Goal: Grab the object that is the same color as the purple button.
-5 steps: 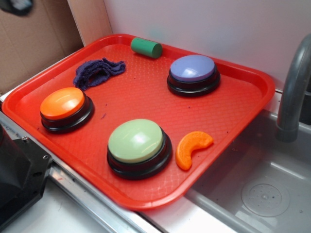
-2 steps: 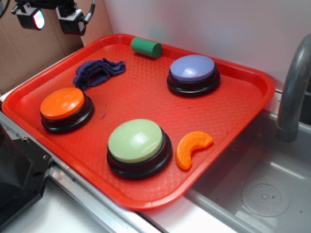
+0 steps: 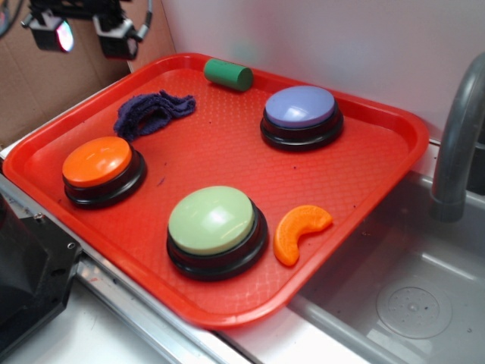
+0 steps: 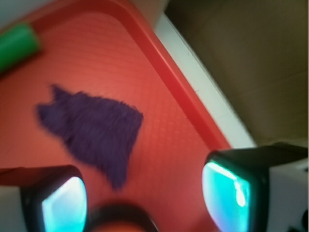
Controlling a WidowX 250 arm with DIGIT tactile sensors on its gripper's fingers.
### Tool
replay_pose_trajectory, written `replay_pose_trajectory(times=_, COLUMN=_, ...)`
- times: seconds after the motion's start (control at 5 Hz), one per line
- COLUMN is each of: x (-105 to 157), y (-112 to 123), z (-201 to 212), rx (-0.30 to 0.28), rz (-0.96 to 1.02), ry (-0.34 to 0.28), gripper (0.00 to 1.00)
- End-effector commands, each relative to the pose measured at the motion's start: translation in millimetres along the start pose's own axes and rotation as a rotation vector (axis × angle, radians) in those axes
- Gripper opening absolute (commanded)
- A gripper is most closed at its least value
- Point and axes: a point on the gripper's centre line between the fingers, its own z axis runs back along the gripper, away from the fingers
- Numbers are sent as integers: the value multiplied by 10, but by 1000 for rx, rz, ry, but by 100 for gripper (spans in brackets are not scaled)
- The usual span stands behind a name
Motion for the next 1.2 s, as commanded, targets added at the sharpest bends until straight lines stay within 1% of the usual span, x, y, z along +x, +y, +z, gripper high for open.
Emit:
replay_pose_trajectory(times=0.0, x=318, y=-233, z=-521, rx=-93, rz=-128, ry=-9, gripper=100)
replay_pose_trajectory(times=0.2, x=327, y=-239, z=-630, rx=-69, rz=-150, ry=-48, gripper=42)
replay_pose_trajectory(times=0.4, x=338, y=-189, z=-641, rx=-118, rz=-135, ry=3, gripper=0)
replay_pose_trajectory(times=0.6, x=264, y=-104, z=-659, rx=-183, rz=-118, ry=70, gripper=0)
replay_pose_trajectory(times=0.8, x=72, y=-73, z=-444, rx=-238, rz=-156, ry=107, gripper=0)
replay_pose_trajectory(times=1.0, x=-107, y=-84, z=-126, rx=-238, rz=-216, ry=24, gripper=0)
